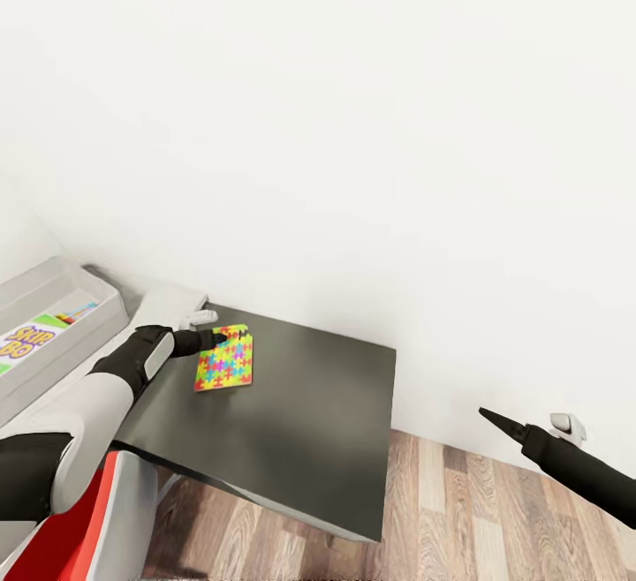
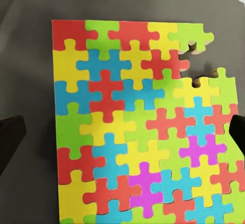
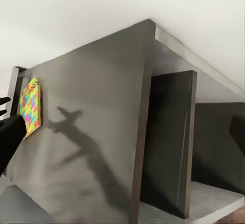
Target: Put all the toys in the child's room - the three board games (two on the bed and one on the table), the two jigsaw puzzles on the table, and the tennis ball on the table - inside the toy box on the table in the child's room.
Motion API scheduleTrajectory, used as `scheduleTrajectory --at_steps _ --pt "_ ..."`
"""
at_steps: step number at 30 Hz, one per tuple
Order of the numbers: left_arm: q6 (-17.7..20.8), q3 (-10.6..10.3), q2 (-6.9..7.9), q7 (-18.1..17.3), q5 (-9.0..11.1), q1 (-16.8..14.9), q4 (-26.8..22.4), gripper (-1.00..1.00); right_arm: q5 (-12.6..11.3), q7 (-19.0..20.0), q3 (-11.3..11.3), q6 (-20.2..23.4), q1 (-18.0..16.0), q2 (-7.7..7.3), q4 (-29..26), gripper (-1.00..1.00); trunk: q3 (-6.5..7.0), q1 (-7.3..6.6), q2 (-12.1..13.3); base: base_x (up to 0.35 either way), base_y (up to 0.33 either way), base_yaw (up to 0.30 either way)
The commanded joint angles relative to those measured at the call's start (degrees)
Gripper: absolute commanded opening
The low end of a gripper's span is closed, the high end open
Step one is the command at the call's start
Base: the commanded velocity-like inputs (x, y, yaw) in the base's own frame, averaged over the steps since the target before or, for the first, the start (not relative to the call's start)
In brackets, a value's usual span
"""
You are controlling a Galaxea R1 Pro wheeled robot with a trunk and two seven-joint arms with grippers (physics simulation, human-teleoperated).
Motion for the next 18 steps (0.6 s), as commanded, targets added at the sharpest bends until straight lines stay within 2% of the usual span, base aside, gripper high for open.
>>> scheduleTrajectory --at_steps 1,18 --pt "0.3 -0.23 0.03 0.02 0.47 -0.03 -0.07 1.0 0.08 0.24 -0.07 0.3 -0.05 0.01 -0.04 1.0 -0.19 0.03 -0.11 0.0 0.0 0.0" --pt "0.14 -0.37 0.01 -0.12 0.38 -0.03 -0.13 1.0 0.09 0.15 0.02 0.3 -0.05 0.12 -0.05 1.0 -1.79 0.03 -0.11 0.0 0.0 0.0"
